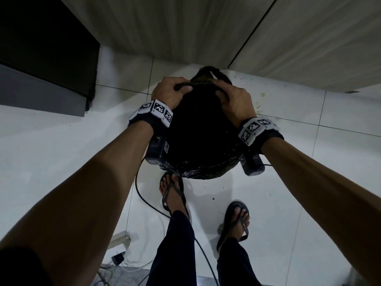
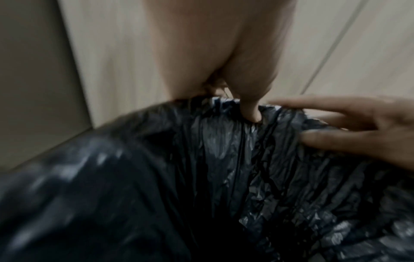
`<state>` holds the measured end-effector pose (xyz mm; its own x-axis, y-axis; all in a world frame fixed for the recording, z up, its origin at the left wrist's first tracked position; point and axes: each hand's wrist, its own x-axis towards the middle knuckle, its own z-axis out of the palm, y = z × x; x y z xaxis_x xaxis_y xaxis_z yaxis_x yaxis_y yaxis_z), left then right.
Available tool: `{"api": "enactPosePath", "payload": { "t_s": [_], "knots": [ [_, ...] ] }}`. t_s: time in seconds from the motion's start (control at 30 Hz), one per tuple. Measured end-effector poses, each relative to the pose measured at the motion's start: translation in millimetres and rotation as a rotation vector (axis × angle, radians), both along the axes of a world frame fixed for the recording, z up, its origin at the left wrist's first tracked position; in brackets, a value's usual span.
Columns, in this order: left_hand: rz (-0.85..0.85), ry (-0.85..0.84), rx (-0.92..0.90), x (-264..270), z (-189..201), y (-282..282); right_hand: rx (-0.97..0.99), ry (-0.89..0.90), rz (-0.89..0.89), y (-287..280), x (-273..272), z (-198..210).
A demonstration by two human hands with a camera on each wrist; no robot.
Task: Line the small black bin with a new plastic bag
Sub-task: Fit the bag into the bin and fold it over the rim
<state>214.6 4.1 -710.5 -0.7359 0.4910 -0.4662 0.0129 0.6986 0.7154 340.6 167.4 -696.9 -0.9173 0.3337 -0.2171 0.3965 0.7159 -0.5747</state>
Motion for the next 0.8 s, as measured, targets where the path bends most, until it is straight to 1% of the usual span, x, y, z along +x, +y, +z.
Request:
{"api": "enactPosePath", "payload": {
  "t_s": [0.13,0.23,0.27,0.4,0.53,0.6,0.67,0.73,0.8],
  "knots": [
    [0.047,-0.079,0.027,5,-5,-14,0.023,-0.051,-0.030,8,14,-8],
    [0.119,-0.110,0.043,12,-6,-23,0.062,-0.083,-0.055,7,24,-15],
    [0.145,-0.114,0.058,15,-5,-26,0.051,-0.077,-0.080,6,27,-17],
    [0.243,-0.120,0.090,27,-2,-39,-0.118,0.017,-0.157,0,45,-9],
    [0.371,-0.085,0.131,44,0,-59,-0.141,0.022,-0.145,-4,72,3],
    [0.380,-0.053,0.084,58,2,-71,-0.186,0.001,-0.179,-7,85,6],
    [0.355,-0.020,-0.013,72,1,-81,-0.239,-0.045,-0.217,-10,93,8],
    [0.330,-0.050,-0.082,83,-2,-89,-0.302,-0.091,-0.229,-10,95,8],
    [0.316,-0.088,-0.091,89,-1,-94,-0.315,-0.099,-0.201,-10,94,7]
  ]
}}
